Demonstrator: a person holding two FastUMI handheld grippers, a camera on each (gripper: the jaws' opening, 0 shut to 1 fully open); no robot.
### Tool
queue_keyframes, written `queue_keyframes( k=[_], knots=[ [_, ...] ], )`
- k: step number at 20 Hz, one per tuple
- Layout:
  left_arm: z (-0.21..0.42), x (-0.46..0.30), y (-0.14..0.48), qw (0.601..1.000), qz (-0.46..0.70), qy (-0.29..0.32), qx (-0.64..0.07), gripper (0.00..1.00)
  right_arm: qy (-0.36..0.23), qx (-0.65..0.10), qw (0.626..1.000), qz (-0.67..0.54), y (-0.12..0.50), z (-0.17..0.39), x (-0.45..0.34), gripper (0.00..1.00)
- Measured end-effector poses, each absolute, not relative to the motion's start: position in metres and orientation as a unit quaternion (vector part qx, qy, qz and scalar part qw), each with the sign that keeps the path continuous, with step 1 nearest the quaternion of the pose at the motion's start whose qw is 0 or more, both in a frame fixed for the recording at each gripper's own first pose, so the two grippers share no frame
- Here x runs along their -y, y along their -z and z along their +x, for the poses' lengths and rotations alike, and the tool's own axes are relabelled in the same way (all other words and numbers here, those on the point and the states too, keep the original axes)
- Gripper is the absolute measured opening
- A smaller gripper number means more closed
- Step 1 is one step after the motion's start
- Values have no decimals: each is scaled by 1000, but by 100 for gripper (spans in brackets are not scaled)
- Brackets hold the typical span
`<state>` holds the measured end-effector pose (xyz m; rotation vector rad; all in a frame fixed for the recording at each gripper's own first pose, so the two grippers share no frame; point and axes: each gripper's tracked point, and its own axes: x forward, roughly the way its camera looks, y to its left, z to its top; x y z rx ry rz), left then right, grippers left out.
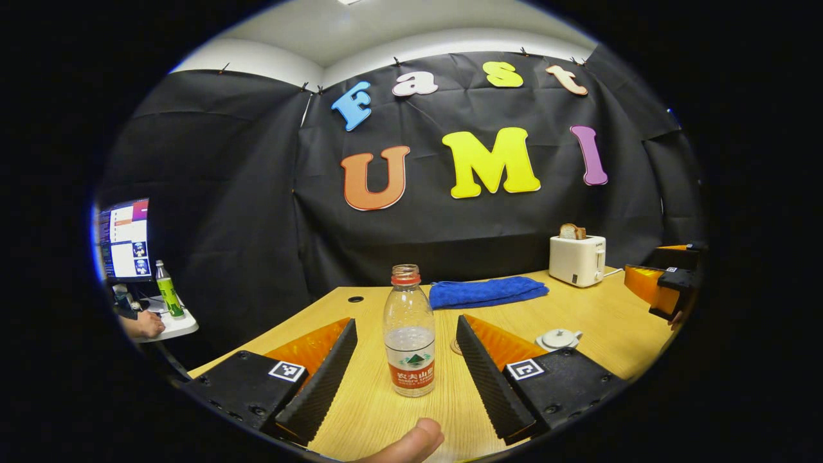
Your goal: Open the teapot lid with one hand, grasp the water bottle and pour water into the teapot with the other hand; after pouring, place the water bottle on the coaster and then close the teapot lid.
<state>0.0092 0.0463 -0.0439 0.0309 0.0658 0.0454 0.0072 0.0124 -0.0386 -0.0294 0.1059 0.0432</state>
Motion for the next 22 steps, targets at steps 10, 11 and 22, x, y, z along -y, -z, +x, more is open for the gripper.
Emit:
queue_keyframes(
  k=[10,11,22],
  knots=[
    [12,-56,51,998,2,-34,-50,98,-62,-66,996,-3,67,25,-49,95],
    [12,-57,51,998,3,-34,-50,98,-70,-72,995,0,73,29,-56,95],
    [18,-66,63,997,1,-45,-68,98,-117,-120,986,-1,125,70,-111,95]
  ],
)
